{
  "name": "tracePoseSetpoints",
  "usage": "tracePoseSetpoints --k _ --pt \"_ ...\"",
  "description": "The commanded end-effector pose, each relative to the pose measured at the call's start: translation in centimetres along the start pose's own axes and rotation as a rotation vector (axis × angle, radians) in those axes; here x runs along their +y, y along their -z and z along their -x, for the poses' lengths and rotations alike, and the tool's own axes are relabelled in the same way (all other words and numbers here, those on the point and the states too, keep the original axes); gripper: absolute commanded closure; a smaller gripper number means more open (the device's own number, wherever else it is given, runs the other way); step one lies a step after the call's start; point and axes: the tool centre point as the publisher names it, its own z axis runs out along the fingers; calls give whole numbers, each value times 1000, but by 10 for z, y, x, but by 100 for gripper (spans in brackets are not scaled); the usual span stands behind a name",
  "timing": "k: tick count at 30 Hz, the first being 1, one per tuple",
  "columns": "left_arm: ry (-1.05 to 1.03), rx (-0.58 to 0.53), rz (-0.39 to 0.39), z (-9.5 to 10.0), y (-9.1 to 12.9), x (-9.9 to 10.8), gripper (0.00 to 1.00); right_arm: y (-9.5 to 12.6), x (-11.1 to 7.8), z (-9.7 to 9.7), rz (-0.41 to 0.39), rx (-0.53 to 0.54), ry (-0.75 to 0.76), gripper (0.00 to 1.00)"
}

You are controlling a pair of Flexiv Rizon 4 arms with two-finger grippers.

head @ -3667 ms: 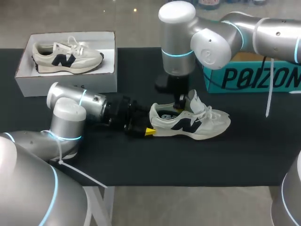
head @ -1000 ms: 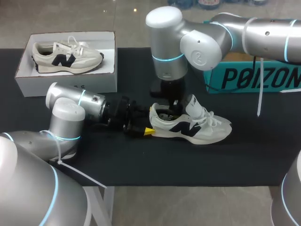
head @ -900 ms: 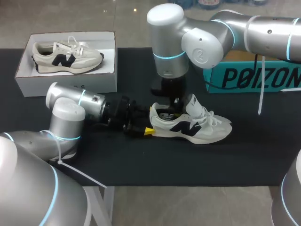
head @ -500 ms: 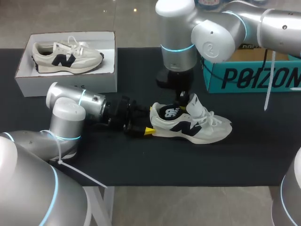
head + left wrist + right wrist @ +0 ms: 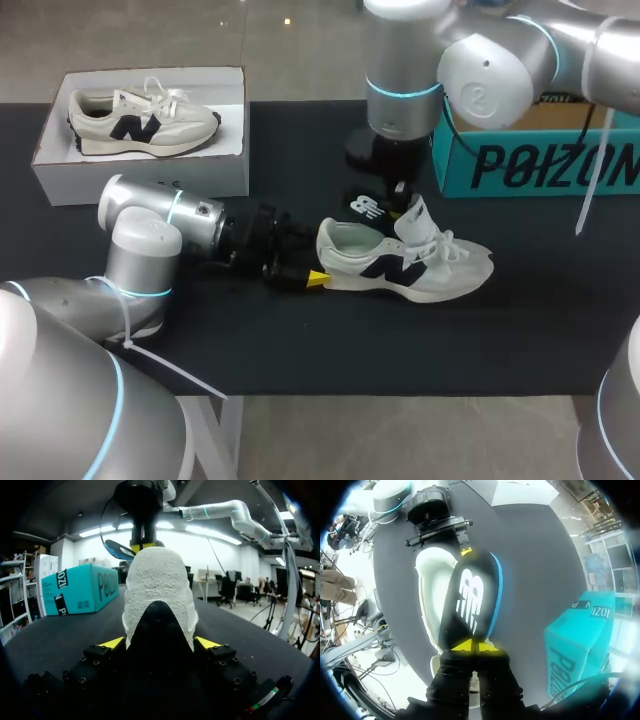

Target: Take the shoe out of the shoebox, open the shoe tongue, remove and reinsert the insole, then place the shoe into the shoebox

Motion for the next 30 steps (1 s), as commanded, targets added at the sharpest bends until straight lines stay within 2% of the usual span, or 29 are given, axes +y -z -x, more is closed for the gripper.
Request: tracePoseSetpoints --k 1,13,19,25,30 --pt "-1 3 -1 2 -3 4 100 8 -1 -1 36 -2 4 100" --pt "-1 3 -1 2 -3 4 100 -8 43 -10 70 43 64 100" --pt "-1 3 -1 2 -3 4 100 -5 61 -11 93 58 74 100" --pt "-1 3 -1 2 -3 4 100 6 68 -8 132 72 68 100" --pt "-1 3 -1 2 -3 4 100 8 67 -5 146 109 57 100"
